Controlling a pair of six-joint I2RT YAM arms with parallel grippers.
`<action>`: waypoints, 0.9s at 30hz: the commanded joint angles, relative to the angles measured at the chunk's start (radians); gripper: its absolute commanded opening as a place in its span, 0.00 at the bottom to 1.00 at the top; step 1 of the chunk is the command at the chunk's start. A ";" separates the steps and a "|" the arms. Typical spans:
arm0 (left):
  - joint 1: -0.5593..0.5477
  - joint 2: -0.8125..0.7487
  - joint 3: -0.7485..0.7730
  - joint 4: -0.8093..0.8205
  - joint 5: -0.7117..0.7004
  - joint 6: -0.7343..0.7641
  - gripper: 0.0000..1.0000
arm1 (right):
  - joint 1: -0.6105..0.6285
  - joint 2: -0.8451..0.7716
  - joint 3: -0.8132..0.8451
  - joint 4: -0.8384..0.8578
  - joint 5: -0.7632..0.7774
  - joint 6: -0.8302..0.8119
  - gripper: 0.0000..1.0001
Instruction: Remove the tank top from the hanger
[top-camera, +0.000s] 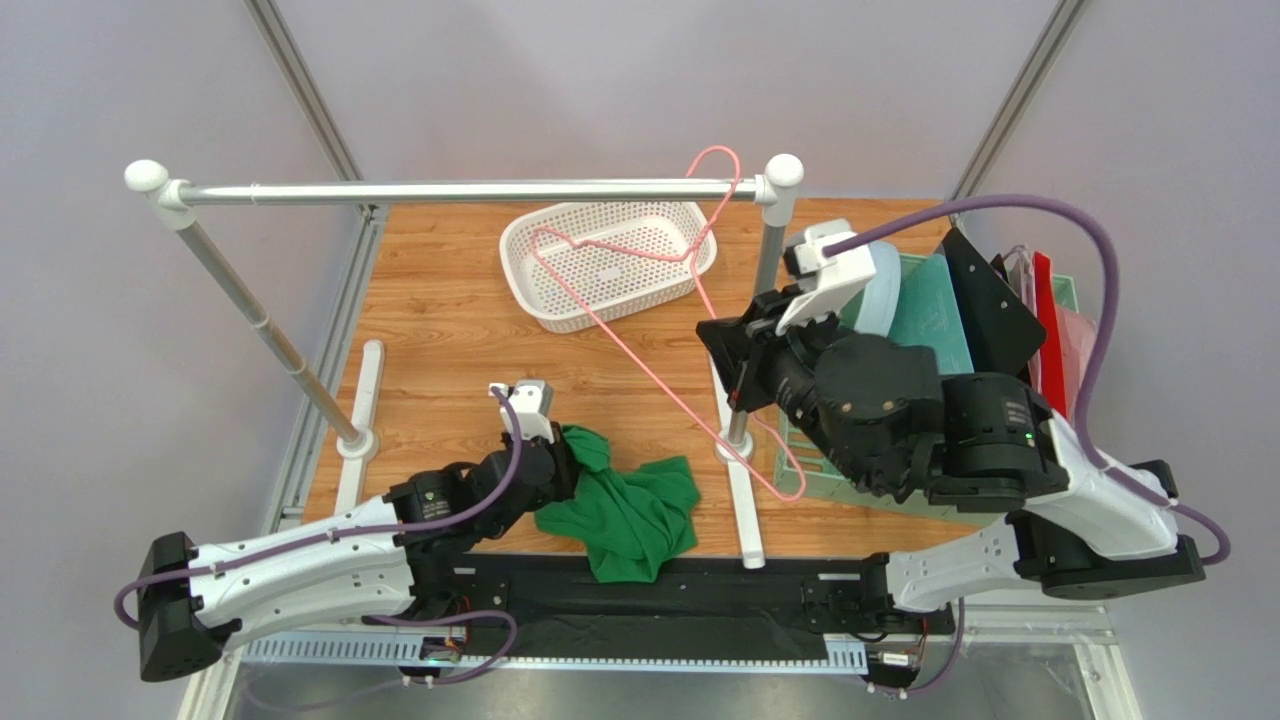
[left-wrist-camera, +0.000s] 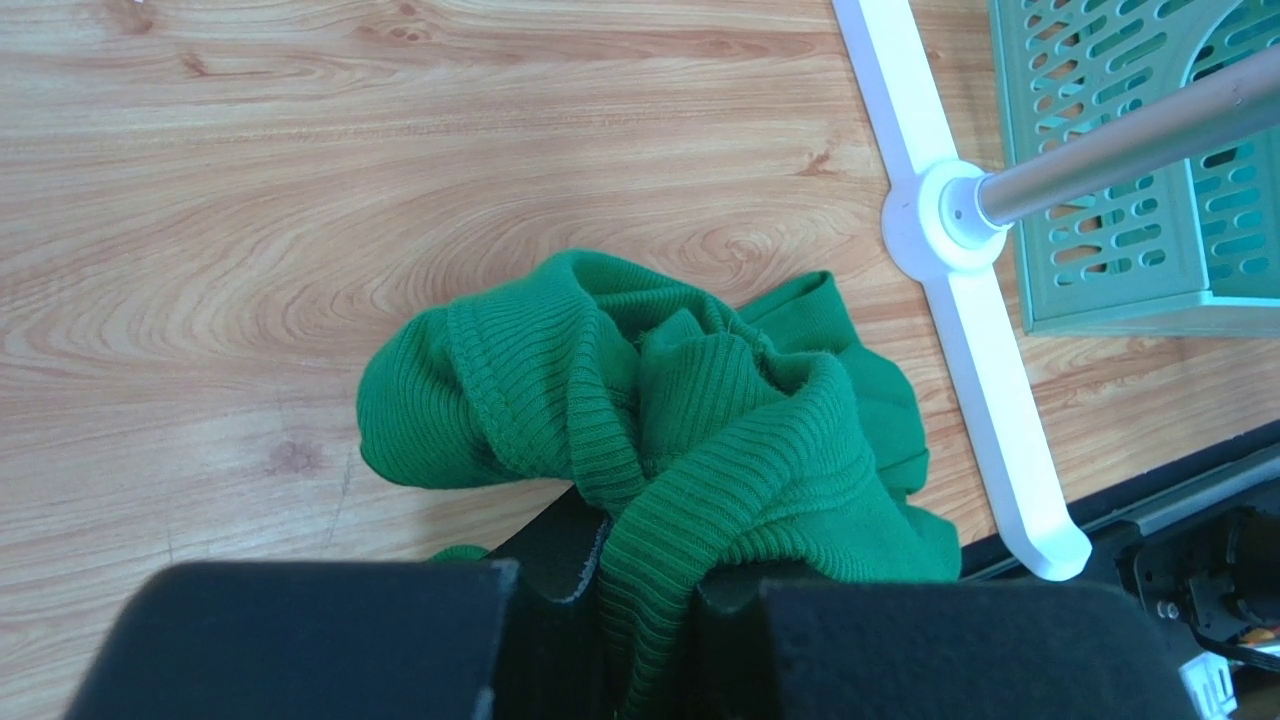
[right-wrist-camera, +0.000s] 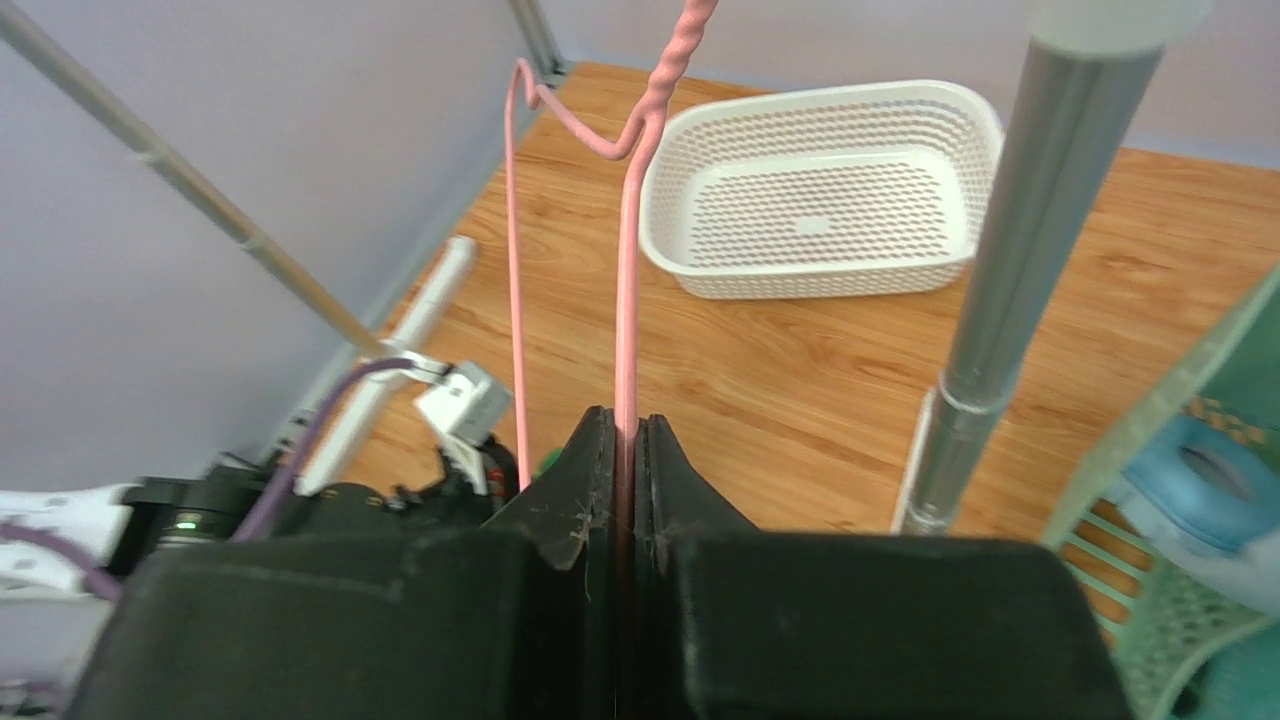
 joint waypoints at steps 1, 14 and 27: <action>0.015 -0.002 0.001 0.042 0.008 0.009 0.00 | 0.033 -0.018 -0.089 -0.038 0.249 -0.027 0.00; 0.291 0.007 0.282 -0.077 0.143 0.291 0.00 | 0.032 -0.130 -0.396 0.140 0.334 -0.163 0.62; 0.312 0.096 0.273 0.016 0.254 0.304 0.00 | 0.045 -0.394 -0.615 0.179 -0.081 -0.085 0.80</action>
